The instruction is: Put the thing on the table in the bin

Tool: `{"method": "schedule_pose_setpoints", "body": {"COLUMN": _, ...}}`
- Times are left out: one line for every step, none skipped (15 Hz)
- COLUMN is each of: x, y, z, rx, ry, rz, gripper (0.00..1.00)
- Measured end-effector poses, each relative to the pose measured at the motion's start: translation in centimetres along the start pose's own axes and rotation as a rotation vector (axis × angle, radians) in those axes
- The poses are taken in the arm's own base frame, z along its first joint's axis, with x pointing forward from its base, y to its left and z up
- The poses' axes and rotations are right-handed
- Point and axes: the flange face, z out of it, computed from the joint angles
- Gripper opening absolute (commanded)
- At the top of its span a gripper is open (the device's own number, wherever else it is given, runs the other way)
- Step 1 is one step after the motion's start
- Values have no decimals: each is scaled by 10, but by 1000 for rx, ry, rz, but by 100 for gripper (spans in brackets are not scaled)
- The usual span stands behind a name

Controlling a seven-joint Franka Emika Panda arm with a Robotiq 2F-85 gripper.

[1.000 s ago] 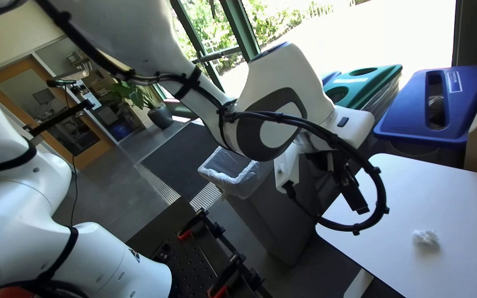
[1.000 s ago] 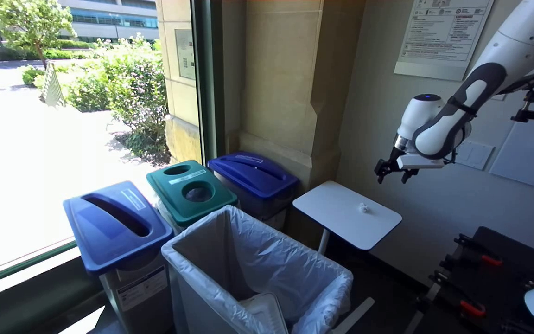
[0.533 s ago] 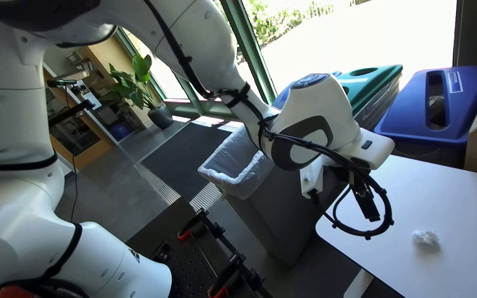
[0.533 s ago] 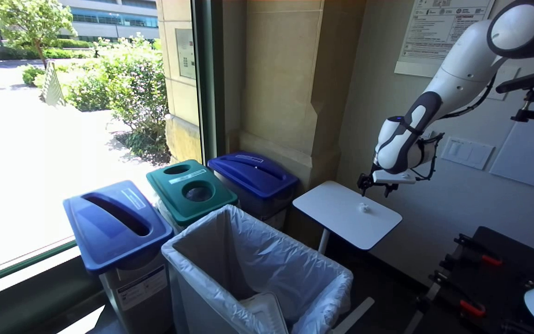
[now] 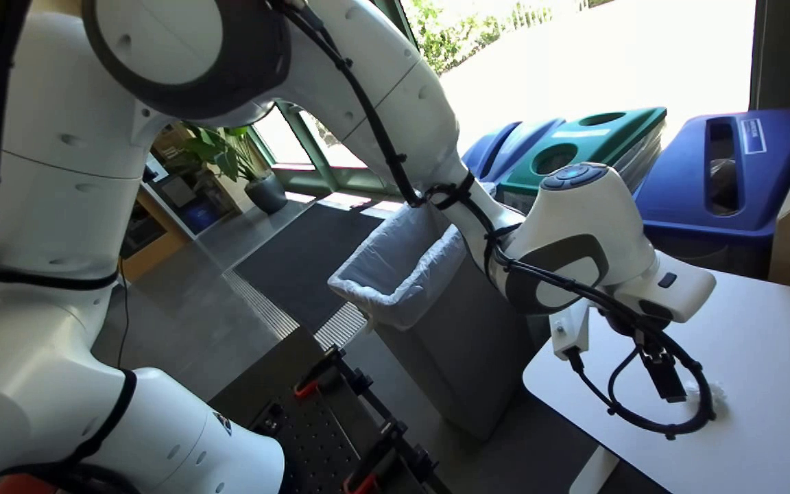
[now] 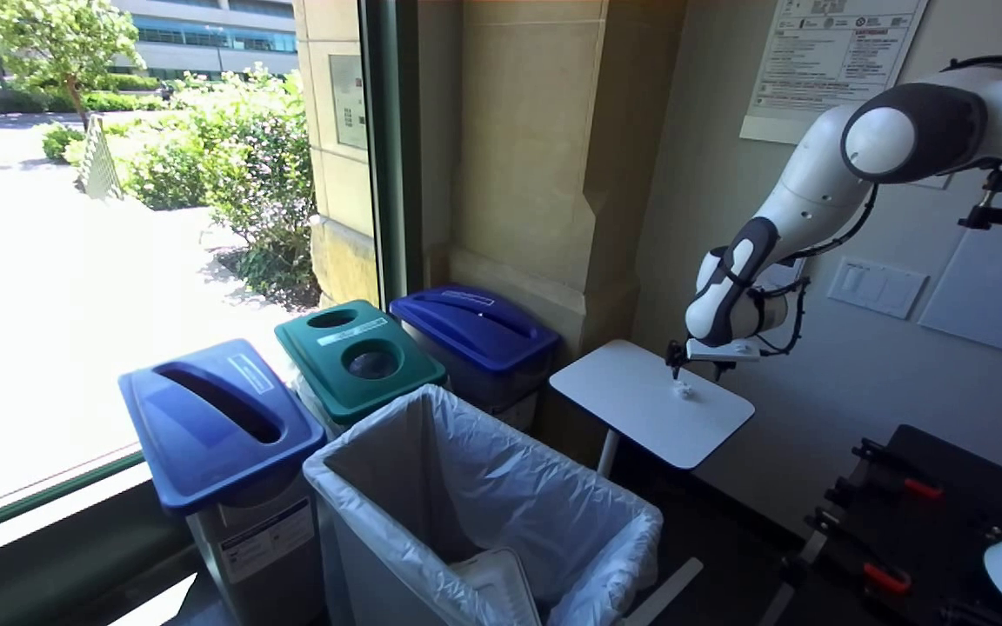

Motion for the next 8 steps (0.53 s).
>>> {"method": "schedule_pose_setpoints", "body": {"x": 6, "y": 0, "z": 5, "rx": 1, "ry": 7, "rz": -6, "gripper": 100}}
{"method": "schedule_pose_setpoints", "body": {"x": 12, "y": 0, "z": 9, "rx": 5, "ry": 14, "rz": -8, "gripper": 100}}
{"method": "schedule_pose_setpoints", "body": {"x": 17, "y": 0, "z": 13, "rx": 9, "ry": 19, "rz": -9, "gripper": 100}}
{"method": "schedule_pose_setpoints", "body": {"x": 21, "y": -1, "z": 17, "rx": 14, "ry": 20, "rz": -9, "gripper": 100}}
{"method": "schedule_pose_setpoints", "body": {"x": 25, "y": -2, "z": 20, "rx": 20, "ry": 18, "rz": -6, "gripper": 100}}
{"method": "schedule_pose_setpoints", "body": {"x": 29, "y": -3, "z": 24, "rx": 26, "ry": 15, "rz": -5, "gripper": 100}}
{"method": "schedule_pose_setpoints", "body": {"x": 32, "y": -5, "z": 27, "rx": 32, "ry": 13, "rz": -2, "gripper": 100}}
{"method": "schedule_pose_setpoints", "body": {"x": 34, "y": -6, "z": 30, "rx": 36, "ry": 10, "rz": 0, "gripper": 100}}
